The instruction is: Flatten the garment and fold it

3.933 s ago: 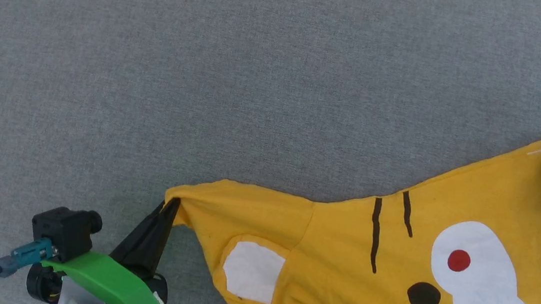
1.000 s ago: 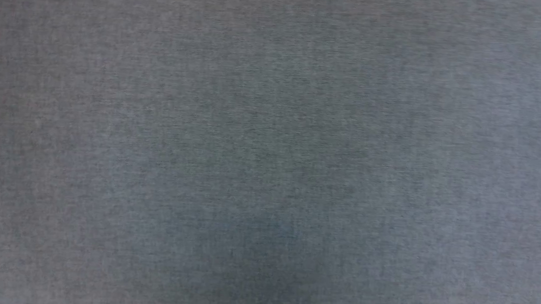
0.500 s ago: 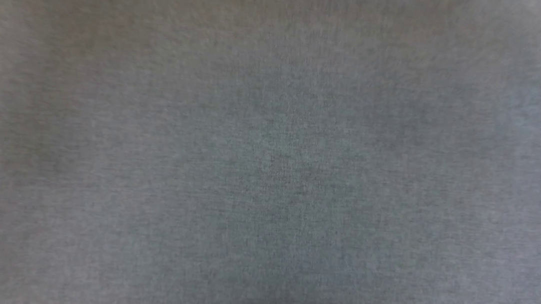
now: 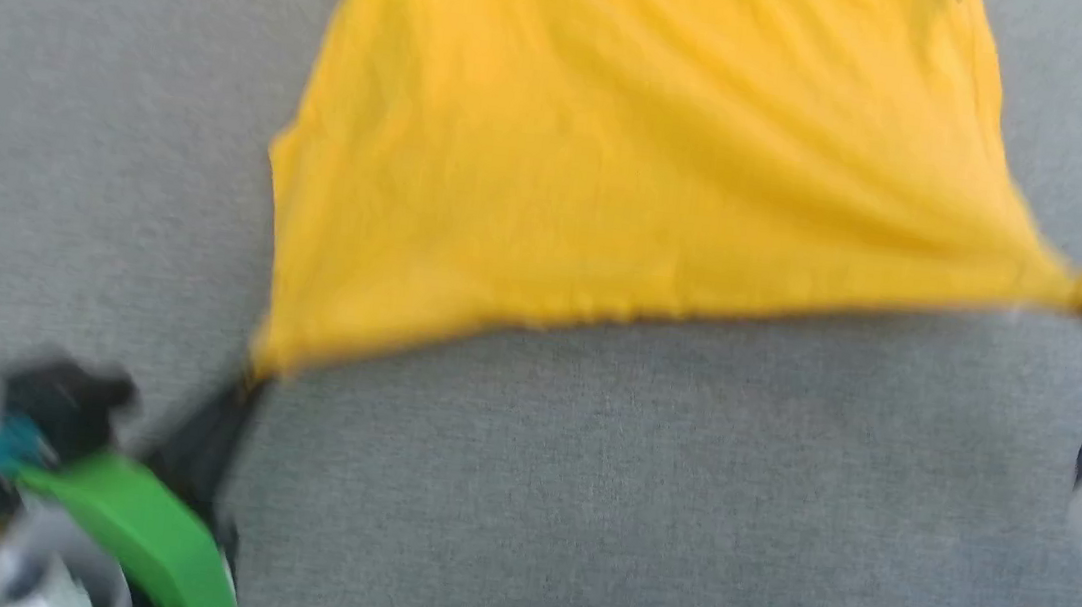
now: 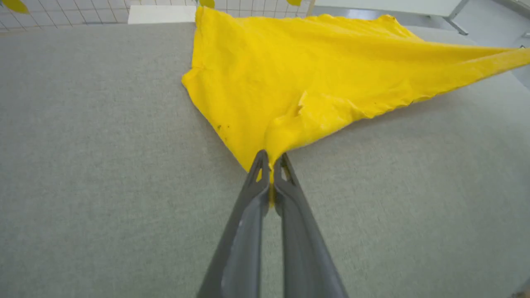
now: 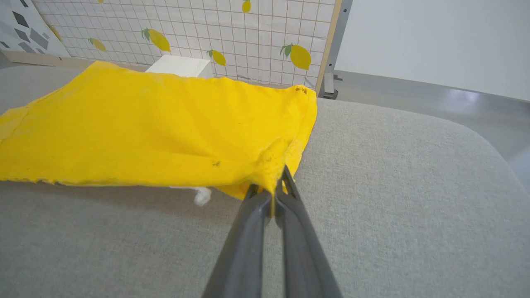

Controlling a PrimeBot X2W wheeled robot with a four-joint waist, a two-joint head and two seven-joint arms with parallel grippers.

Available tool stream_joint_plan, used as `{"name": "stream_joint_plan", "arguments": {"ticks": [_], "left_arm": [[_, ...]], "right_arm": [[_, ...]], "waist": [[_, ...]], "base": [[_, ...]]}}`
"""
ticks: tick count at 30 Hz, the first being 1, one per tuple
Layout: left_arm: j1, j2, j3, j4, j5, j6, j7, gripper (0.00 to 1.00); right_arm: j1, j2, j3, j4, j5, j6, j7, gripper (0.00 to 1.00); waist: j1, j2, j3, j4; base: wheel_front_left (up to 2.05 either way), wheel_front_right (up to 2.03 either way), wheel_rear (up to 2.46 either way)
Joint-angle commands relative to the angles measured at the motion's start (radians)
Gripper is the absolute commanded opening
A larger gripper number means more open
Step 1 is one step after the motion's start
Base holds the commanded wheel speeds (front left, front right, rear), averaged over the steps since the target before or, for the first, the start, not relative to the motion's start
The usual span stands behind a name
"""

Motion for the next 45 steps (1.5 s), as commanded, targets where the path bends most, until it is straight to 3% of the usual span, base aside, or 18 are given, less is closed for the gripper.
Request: {"name": "stream_joint_plan", "arguments": {"ticks": [1, 6, 17, 21, 24, 30, 35, 40, 45], "left_arm": [[0.048, 0.011, -0.017, 0.010, -0.004, -0.002, 0.015, 0.00], [0.190, 0.030, -0.086, 0.060, -0.042, 0.007, 0.109, 0.00], [0.386, 0.070, -0.119, 0.058, -0.188, 0.069, 0.300, 0.00], [0.422, 0.083, -0.093, 0.021, -0.203, 0.090, 0.297, 0.00], [0.378, 0.092, -0.049, -0.017, -0.142, 0.093, 0.225, 0.00], [0.216, 0.096, -0.055, -0.006, -0.049, 0.044, 0.166, 0.00], [0.047, 0.066, -0.073, 0.051, 0.008, -0.012, 0.098, 0.00], [-0.144, -0.002, -0.111, 0.168, 0.073, -0.076, -0.014, 0.00], [-0.274, -0.050, -0.167, 0.346, 0.122, -0.123, -0.058, 0.00]], "right_arm": [[0.044, 0.006, -0.007, -0.011, 0.005, -0.002, 0.007, 0.00], [0.208, 0.005, -0.012, -0.015, 0.019, -0.002, 0.044, 0.00], [0.526, -0.008, 0.021, 0.024, 0.097, -0.002, 0.174, 0.00], [0.577, -0.006, -0.001, 0.002, 0.117, -0.002, 0.202, 0.00], [0.569, -0.011, -0.034, -0.037, 0.099, -0.002, 0.182, 0.00], [0.475, -0.022, -0.054, -0.061, 0.056, -0.002, 0.132, 0.00], [0.367, -0.029, -0.038, -0.044, 0.026, -0.002, 0.104, 0.00], [0.263, -0.039, 0.007, -0.003, 0.006, -0.002, 0.092, 0.00], [0.172, -0.044, 0.053, 0.055, -0.006, -0.002, 0.083, 0.00]], "waist": [[0.0001, 0.0000, -0.087, 0.016], [0.0001, 0.0000, -0.144, 0.031], [0.0001, 0.0000, -0.247, 0.042], [0.0001, 0.0000, -0.265, 0.034], [0.0001, 0.0000, -0.266, 0.023], [0.0001, 0.0000, -0.231, 0.007], [0.0001, 0.0000, -0.170, -0.006], [0.0001, 0.0000, -0.091, -0.008], [0.0001, 0.0000, -0.028, -0.008]], "base": [[0.00, 0.00, 0.00], [0.00, 0.00, 0.00], [0.00, 0.00, 0.00], [0.00, 0.00, 0.00], [0.00, 0.00, 0.00], [0.00, 0.00, 0.00], [0.00, 0.00, 0.00], [0.00, 0.00, 0.00], [0.00, 0.00, 0.00]]}}
